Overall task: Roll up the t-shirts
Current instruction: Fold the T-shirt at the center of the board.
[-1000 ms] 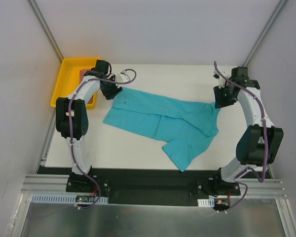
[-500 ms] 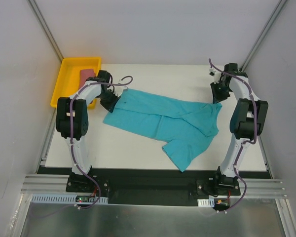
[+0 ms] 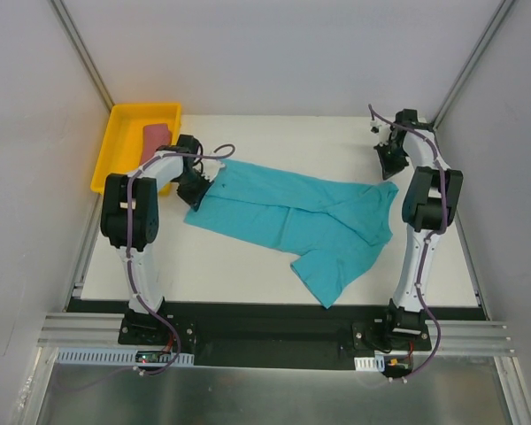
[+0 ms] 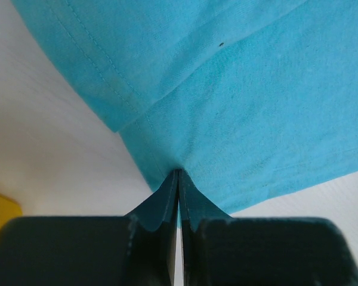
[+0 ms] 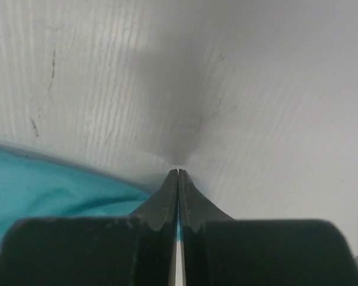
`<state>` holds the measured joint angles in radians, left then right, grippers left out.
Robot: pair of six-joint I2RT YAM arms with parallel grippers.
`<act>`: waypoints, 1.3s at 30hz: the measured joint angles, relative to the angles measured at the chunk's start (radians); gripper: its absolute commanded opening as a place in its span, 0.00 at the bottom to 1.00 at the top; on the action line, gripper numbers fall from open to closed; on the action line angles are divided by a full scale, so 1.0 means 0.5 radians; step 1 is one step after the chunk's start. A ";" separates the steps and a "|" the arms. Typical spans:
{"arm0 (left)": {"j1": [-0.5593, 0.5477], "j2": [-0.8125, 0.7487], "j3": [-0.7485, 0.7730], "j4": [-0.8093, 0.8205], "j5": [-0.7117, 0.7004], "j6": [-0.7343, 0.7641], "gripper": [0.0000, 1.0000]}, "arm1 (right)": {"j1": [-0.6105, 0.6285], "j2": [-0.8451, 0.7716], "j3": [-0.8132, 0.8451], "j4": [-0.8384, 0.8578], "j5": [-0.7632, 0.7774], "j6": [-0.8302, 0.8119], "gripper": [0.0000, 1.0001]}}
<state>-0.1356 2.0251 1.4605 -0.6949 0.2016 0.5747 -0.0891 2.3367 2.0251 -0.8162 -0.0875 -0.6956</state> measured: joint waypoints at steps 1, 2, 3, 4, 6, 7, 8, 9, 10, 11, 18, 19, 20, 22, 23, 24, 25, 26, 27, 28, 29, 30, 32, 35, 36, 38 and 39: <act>0.000 -0.010 -0.016 0.005 0.000 -0.014 0.00 | 0.000 0.047 0.054 -0.008 0.008 -0.007 0.01; 0.000 -0.021 -0.031 0.005 0.000 -0.026 0.00 | 0.000 0.089 0.100 -0.014 0.019 -0.011 0.01; 0.000 -0.032 -0.047 0.003 0.002 -0.038 0.00 | 0.000 0.126 0.148 -0.027 0.034 -0.017 0.01; 0.000 -0.040 -0.058 0.002 0.004 -0.050 0.00 | 0.000 0.163 0.195 -0.031 0.050 -0.023 0.01; 0.000 -0.062 -0.087 -0.005 0.011 -0.089 0.00 | 0.000 0.184 0.240 -0.042 0.069 -0.025 0.04; 0.000 -0.074 -0.107 -0.014 0.014 -0.106 0.00 | 0.000 0.185 0.251 -0.043 0.080 -0.025 0.09; -0.001 -0.090 -0.128 -0.024 0.021 -0.123 0.00 | -0.001 0.185 0.259 -0.040 0.089 -0.022 0.20; -0.001 -0.102 -0.145 -0.036 0.027 -0.133 0.00 | -0.002 0.185 0.266 -0.038 0.096 -0.007 0.24; -0.001 -0.113 -0.163 -0.057 0.033 -0.143 0.00 | -0.003 0.184 0.270 -0.036 0.100 0.009 0.28; -0.001 -0.121 -0.172 -0.083 0.034 -0.151 0.00 | -0.006 0.179 0.271 -0.034 0.100 0.021 0.32; -0.001 -0.126 -0.089 -0.185 0.035 -0.185 0.02 | -0.044 -0.053 0.107 -0.040 0.077 -0.034 0.36; -0.001 -0.126 -0.055 -0.193 0.037 -0.187 0.02 | -0.050 -0.113 0.058 -0.044 0.072 -0.069 0.36; -0.001 -0.126 -0.023 -0.196 0.042 -0.188 0.02 | -0.055 -0.166 0.020 -0.055 0.069 -0.105 0.36; -0.001 -0.126 0.032 -0.196 0.046 -0.191 0.02 | -0.067 -0.236 -0.026 -0.075 0.065 -0.159 0.36; -0.001 -0.126 0.051 -0.195 0.047 -0.192 0.02 | -0.072 -0.249 -0.034 -0.083 0.059 -0.178 0.36; -0.001 -0.126 0.062 -0.193 0.048 -0.192 0.02 | -0.076 -0.251 -0.036 -0.092 0.054 -0.192 0.36; -0.001 -0.126 0.066 -0.195 0.048 -0.192 0.02 | -0.079 -0.250 -0.039 -0.098 0.053 -0.205 0.36; -0.001 -0.126 0.066 -0.196 0.048 -0.192 0.02 | -0.083 -0.249 -0.050 -0.104 0.052 -0.214 0.36; -0.001 -0.124 0.066 -0.201 0.047 -0.192 0.02 | -0.089 -0.246 -0.059 -0.120 0.047 -0.223 0.36; -0.001 -0.123 0.066 -0.206 0.047 -0.192 0.02 | -0.092 -0.241 -0.068 -0.131 0.043 -0.231 0.36; -0.001 -0.121 0.066 -0.210 0.047 -0.192 0.02 | -0.094 -0.233 -0.070 -0.144 0.037 -0.242 0.36; -0.001 -0.121 0.066 -0.210 0.047 -0.192 0.02 | -0.094 -0.224 -0.072 -0.153 0.032 -0.253 0.36; -0.001 -0.111 0.066 -0.210 0.047 -0.192 0.02 | -0.095 -0.198 -0.073 -0.166 0.024 -0.266 0.35; -0.001 -0.074 0.066 -0.209 0.047 -0.192 0.02 | -0.095 -0.135 -0.073 -0.174 0.012 -0.284 0.35; -0.001 -0.056 0.066 -0.209 0.047 -0.192 0.02 | -0.094 -0.108 -0.073 -0.174 0.005 -0.289 0.35; -0.001 -0.016 0.066 -0.209 0.046 -0.192 0.02 | -0.093 -0.046 -0.063 -0.179 -0.001 -0.297 0.35; -0.001 -0.002 0.066 -0.209 0.046 -0.192 0.02 | -0.093 -0.020 -0.053 -0.181 0.000 -0.301 0.34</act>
<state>-0.1360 2.0243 1.4933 -0.7994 0.2245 0.4789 -0.1356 2.3268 1.9984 -0.9066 -0.0875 -0.8459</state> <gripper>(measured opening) 0.022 0.355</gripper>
